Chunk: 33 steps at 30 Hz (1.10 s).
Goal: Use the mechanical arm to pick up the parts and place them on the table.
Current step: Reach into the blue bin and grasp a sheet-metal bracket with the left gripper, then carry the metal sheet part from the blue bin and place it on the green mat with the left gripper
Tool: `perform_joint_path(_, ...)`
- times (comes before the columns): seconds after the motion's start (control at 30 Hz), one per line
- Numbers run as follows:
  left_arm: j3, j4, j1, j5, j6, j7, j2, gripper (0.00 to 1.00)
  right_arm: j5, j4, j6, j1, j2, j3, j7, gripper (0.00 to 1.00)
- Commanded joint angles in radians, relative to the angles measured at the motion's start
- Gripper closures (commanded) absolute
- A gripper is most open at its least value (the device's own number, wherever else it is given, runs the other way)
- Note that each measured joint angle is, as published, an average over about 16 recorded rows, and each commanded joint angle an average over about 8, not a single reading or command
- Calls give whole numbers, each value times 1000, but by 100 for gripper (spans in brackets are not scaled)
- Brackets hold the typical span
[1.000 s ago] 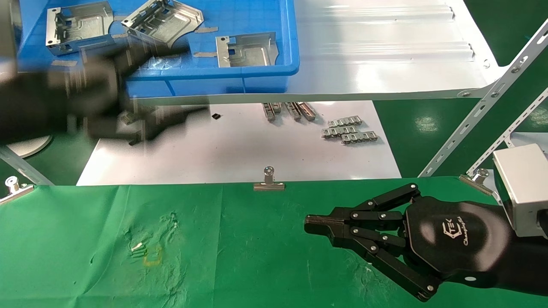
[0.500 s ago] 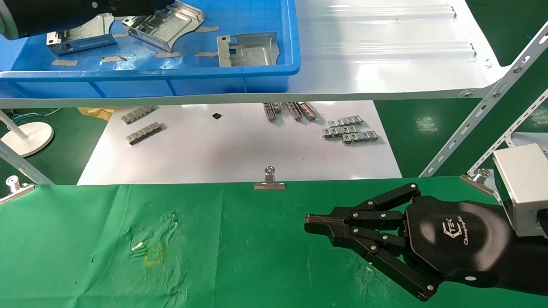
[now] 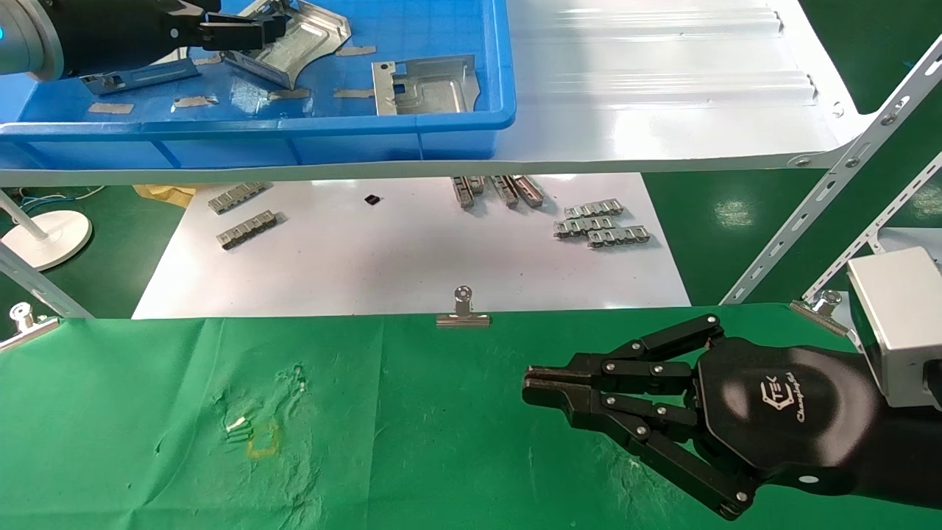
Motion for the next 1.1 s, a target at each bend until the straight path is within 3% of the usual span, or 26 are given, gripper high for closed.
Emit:
perform_joint_path(0.03, 7, 9, -4, 10, -10, 6, 4, 100, 0, 0, 0, 0, 0, 0, 0, 0)
perform_joint_path(0.73, -13, 35, 18, -17, -120, 26, 6, 100, 0, 0, 0, 0, 0, 0, 0, 0)
perform_joint_path(1.1, -44, 15, 13, -61, -104, 36, -8, 100, 0, 0, 0, 0, 0, 0, 0, 0)
